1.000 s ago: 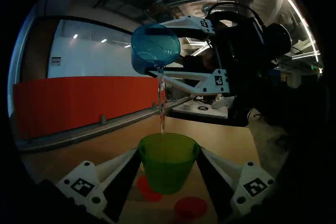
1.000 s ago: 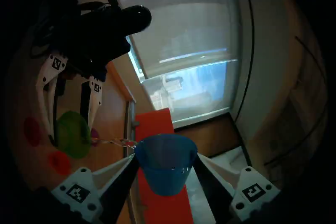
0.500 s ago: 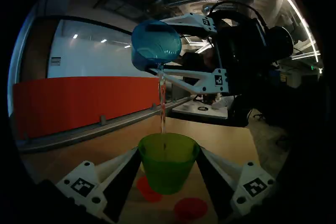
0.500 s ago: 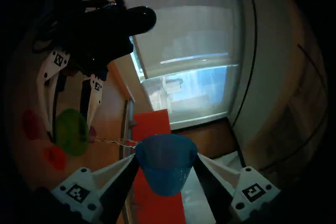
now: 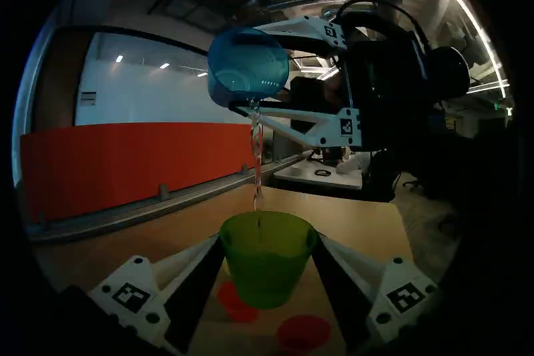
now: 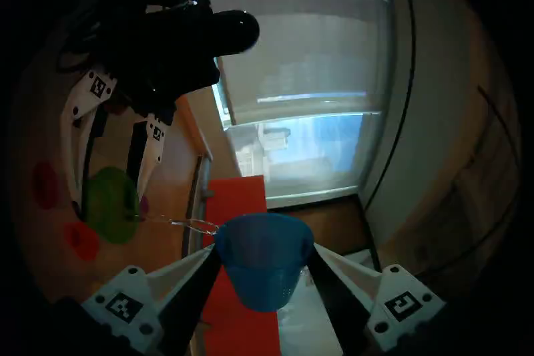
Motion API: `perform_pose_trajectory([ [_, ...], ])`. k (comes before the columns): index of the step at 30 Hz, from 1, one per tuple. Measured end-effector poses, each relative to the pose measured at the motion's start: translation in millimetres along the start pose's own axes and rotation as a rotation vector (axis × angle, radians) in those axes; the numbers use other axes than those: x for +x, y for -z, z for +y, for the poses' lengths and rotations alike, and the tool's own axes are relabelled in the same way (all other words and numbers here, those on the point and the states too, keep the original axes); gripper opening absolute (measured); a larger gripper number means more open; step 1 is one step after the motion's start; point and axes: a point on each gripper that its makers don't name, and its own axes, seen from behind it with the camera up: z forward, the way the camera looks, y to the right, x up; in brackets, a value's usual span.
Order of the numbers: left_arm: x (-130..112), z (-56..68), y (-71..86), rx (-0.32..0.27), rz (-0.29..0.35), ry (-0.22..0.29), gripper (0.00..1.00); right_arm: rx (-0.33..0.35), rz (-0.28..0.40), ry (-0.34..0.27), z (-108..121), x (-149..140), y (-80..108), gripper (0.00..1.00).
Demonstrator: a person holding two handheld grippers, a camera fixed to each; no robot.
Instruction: Pour water
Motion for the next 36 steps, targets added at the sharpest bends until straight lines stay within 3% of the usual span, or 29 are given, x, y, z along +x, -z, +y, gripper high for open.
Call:
perform_pose_trajectory([
  [36, 2.7, -0.4, -4.3, -0.004, 0.011, 0.005, 0.87, -0.008, 0.016, 0.162, 10.1, 11.6, 1.6, 0.89],
])
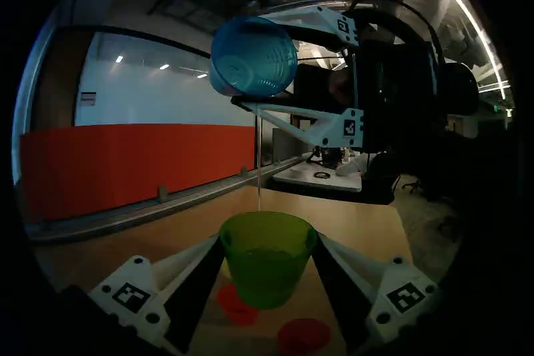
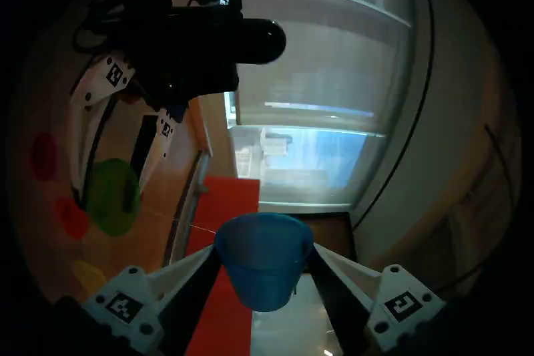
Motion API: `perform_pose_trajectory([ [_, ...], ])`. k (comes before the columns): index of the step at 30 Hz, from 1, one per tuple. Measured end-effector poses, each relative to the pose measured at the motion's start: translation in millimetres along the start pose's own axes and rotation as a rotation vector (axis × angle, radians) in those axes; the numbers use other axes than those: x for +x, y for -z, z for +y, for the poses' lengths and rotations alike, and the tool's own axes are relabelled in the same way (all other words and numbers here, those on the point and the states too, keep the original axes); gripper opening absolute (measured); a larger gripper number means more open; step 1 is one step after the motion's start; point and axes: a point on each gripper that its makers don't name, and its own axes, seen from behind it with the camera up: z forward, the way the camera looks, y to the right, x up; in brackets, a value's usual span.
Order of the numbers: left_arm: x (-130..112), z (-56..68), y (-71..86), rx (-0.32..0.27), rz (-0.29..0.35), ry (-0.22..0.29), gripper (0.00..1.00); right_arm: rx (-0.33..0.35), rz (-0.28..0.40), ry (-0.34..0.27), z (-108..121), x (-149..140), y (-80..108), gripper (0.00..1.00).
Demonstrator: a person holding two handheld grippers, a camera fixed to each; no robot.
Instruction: Pour water
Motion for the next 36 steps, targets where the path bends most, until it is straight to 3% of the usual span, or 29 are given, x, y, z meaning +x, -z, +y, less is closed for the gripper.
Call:
perform_pose_trajectory([
  [11, -0.7, -2.6, 2.8, 0.006, 0.004, 0.003, 0.87, 0.000, 0.005, -0.016, -0.7, 2.9, 0.8, 0.89],
  [18, 0.7, -3.0, 4.4, 0.008, 0.006, 0.003, 0.87, -0.003, 0.002, -0.095, -3.6, -0.1, 1.1, 0.89],
  [27, 2.4, -1.3, 4.9, 0.007, 0.005, -0.006, 0.87, 0.001, -0.002, -0.290, -10.4, -6.4, 3.3, 0.89],
  [36, 6.2, -2.1, 6.2, 0.009, 0.008, -0.010, 0.87, 0.009, -0.001, -0.631, -14.9, -12.0, 9.6, 0.89],
])
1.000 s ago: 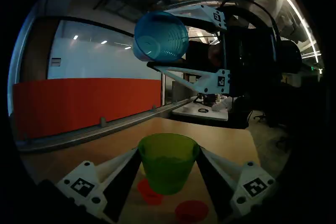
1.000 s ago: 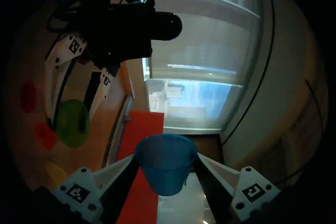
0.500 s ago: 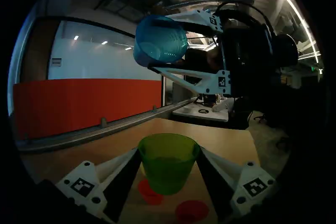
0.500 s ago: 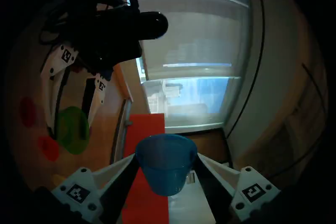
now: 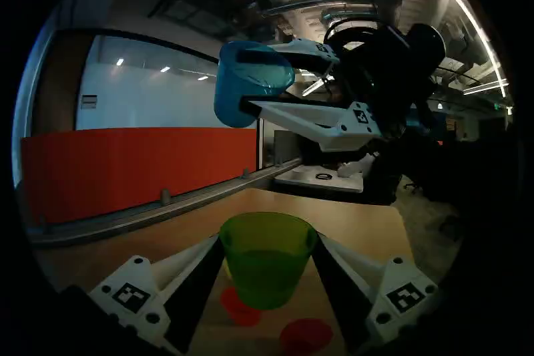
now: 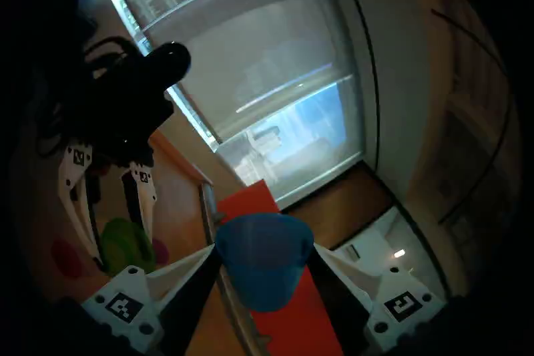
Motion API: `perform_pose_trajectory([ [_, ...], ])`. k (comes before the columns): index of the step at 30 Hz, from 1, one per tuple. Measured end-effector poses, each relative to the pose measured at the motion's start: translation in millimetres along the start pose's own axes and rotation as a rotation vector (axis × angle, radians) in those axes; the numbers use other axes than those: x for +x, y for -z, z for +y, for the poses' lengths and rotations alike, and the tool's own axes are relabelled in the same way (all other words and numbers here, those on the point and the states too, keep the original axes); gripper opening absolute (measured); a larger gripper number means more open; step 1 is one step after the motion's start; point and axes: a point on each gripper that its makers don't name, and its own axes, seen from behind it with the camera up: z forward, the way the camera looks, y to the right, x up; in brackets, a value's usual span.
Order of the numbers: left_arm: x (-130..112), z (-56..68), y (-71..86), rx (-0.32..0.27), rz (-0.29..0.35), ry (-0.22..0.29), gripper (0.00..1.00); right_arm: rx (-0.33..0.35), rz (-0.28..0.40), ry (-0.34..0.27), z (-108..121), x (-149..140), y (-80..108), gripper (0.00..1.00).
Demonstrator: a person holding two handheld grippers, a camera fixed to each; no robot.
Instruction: Pour water
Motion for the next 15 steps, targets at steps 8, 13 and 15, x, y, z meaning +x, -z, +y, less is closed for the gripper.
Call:
perform_pose_trajectory([
  [8, 0.3, -2.9, 1.3, 0.005, 0.003, -0.001, 0.87, 0.045, -0.038, -0.364, -8.7, -14.9, 0.8, 0.89],
  [13, -0.4, -4.7, 2.6, 0.007, 0.001, -0.002, 0.87, 0.069, -0.016, -0.575, -7.7, -11.6, 1.5, 0.89],
  [15, 0.3, -5.3, 3.3, 0.009, 0.000, -0.003, 0.87, 0.076, -0.013, -0.639, -7.2, -11.4, 1.3, 0.89],
])
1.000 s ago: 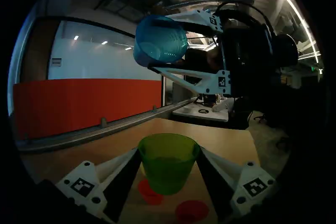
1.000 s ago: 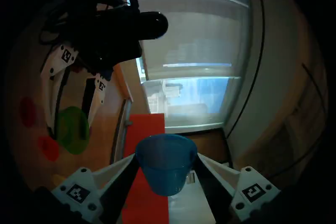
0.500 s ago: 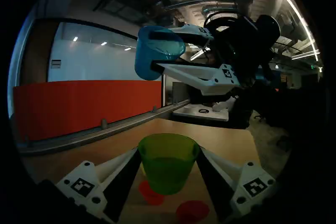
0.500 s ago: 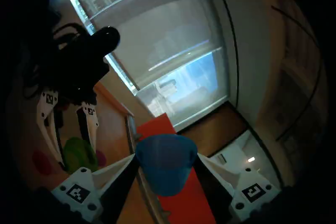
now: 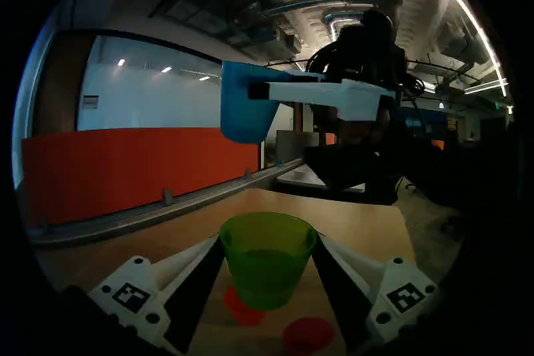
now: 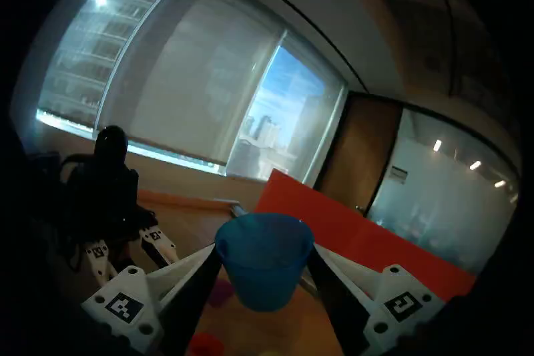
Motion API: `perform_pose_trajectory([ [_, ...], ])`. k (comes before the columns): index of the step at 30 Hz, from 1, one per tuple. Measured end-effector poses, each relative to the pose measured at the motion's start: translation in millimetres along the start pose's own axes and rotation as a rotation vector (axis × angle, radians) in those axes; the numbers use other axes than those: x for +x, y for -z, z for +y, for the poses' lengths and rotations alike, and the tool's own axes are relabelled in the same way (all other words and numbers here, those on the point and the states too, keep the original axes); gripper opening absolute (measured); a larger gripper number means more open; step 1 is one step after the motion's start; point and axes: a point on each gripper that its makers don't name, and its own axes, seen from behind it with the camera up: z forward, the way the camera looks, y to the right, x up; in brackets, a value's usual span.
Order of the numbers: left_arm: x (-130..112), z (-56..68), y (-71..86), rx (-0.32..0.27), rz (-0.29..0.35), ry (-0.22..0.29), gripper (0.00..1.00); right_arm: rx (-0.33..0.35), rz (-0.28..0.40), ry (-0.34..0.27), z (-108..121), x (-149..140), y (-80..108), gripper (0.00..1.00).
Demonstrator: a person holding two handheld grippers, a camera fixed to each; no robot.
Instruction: Pour water
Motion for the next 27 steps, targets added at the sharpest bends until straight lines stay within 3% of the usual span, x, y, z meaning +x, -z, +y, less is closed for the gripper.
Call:
perform_pose_trajectory([
  [5, 2.3, -2.2, 1.4, 0.004, 0.003, -0.001, 0.87, 0.028, -0.006, -0.126, -3.3, -3.3, -1.0, 0.89],
  [10, 2.9, -4.8, 1.6, 0.009, 0.004, 0.001, 0.87, 0.056, -0.008, -0.206, -8.8, -4.3, -1.3, 0.89],
  [27, 1.4, -15.7, 9.0, 0.046, -0.016, -0.014, 0.87, 0.036, -0.016, -0.240, -2.7, -16.3, 12.4, 0.89],
])
